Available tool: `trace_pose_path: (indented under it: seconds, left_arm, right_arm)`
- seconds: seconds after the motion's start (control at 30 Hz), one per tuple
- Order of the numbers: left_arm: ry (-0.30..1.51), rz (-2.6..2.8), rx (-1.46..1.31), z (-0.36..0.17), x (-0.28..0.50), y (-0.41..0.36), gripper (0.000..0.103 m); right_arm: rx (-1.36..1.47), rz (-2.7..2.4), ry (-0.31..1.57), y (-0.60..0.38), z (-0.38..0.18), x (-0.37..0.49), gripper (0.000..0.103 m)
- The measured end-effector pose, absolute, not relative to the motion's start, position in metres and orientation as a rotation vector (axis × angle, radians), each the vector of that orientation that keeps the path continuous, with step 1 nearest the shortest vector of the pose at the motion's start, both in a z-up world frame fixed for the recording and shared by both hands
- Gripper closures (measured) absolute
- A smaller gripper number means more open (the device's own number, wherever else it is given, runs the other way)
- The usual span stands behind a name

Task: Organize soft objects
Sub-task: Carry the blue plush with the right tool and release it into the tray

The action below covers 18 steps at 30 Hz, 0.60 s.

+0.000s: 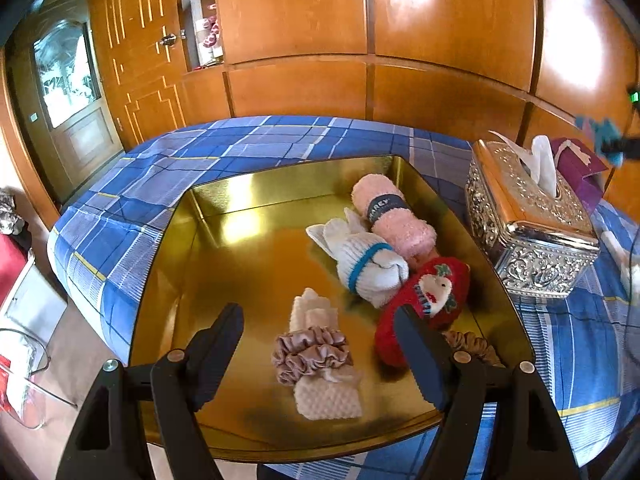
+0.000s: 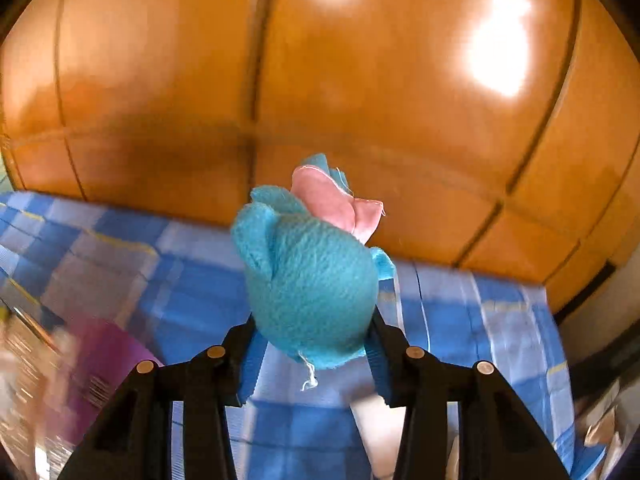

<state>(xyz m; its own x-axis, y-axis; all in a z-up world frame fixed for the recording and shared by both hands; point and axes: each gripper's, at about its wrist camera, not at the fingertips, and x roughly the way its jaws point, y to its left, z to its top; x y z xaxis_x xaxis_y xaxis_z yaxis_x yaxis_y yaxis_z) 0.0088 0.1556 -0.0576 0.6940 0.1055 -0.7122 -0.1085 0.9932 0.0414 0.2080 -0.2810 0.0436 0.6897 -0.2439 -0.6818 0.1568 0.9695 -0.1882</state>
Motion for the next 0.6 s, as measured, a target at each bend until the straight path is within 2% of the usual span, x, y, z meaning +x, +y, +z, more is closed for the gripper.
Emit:
trace_pose_path:
  seconds: [0.17, 0.3, 0.43, 0.6]
  left_arm:
    - [0.789, 0.127, -0.017, -0.055, 0.007, 0.166, 0.025]
    - [0.780, 0.146, -0.022, -0.052, 0.004, 0.175, 0.025]
    - [0.759, 0.175, -0.025, -0.046, 0.000, 0.189, 0.024]
    - [0.714, 0.247, -0.063, -0.037, -0.009, 0.218, 0.019]
  right_arm:
    - [-0.152, -0.080, 0.685, -0.217, 0.094, 0.209, 0.058]
    - [-0.148, 0.169, 0.654, -0.144, 0.111, 0.202, 0.058]
    - [-0.175, 0.425, 0.657, -0.066, 0.104, 0.183, 0.058]
    - [-0.217, 0.633, 0.709, 0.010, 0.073, 0.159, 0.058]
